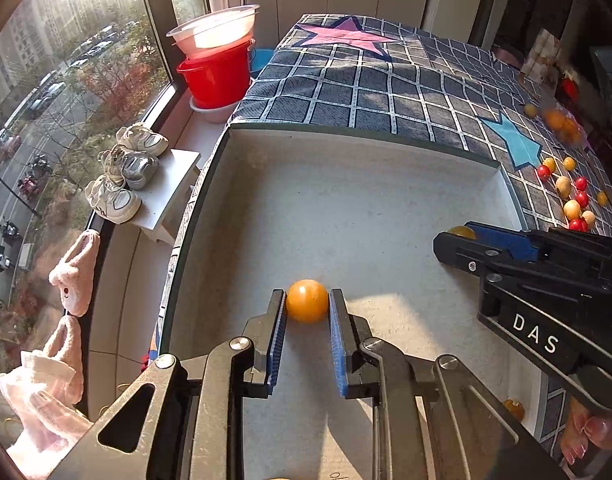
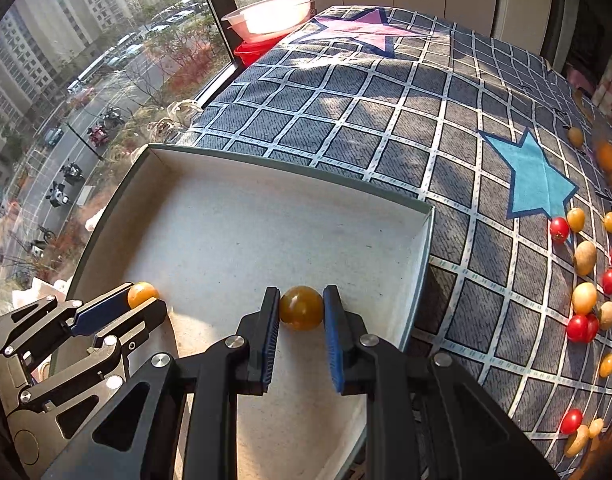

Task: Organize fruits
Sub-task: 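Open both tools to drop the tomatoes into the tray, then move both open tools back over the fruits on the cloth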

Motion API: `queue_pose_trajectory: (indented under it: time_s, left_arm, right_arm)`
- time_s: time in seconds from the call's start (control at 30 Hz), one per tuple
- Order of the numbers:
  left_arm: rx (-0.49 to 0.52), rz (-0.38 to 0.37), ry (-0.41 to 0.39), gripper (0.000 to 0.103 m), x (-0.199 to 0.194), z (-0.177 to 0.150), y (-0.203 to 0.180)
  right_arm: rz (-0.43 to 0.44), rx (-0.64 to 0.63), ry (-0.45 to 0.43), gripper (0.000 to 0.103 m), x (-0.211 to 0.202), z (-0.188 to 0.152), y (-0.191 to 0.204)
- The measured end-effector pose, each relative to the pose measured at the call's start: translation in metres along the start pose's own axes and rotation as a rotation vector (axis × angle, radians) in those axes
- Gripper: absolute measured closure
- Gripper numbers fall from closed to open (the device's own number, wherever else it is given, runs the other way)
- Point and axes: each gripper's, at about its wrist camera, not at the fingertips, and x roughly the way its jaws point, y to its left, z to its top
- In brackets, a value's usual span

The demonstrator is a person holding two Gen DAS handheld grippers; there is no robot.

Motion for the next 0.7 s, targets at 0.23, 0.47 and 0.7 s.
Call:
queue_pose_trajectory:
  time_s: [0.23,0.47,0.7]
  left_arm:
    - [0.009,0.003,0.011,0.08,-0.001,0.0,-0.001]
    - [-0.009,0.0,-0.042,0.013,-0.011,-0.003,0.001]
    - [0.028,-0.014,-0.033,0.013,-0.019,-0.006,-0.007]
  right_arm:
    - [0.047,0.037,-0.026,0.039,-0.012,0.006,-0.005]
    - [0.087,0.096,-0.085,0.033,-0.035,0.007,-0.015]
    - [0.115,0.121,-0.113,0.025,-0.055,0.0,-0.022]
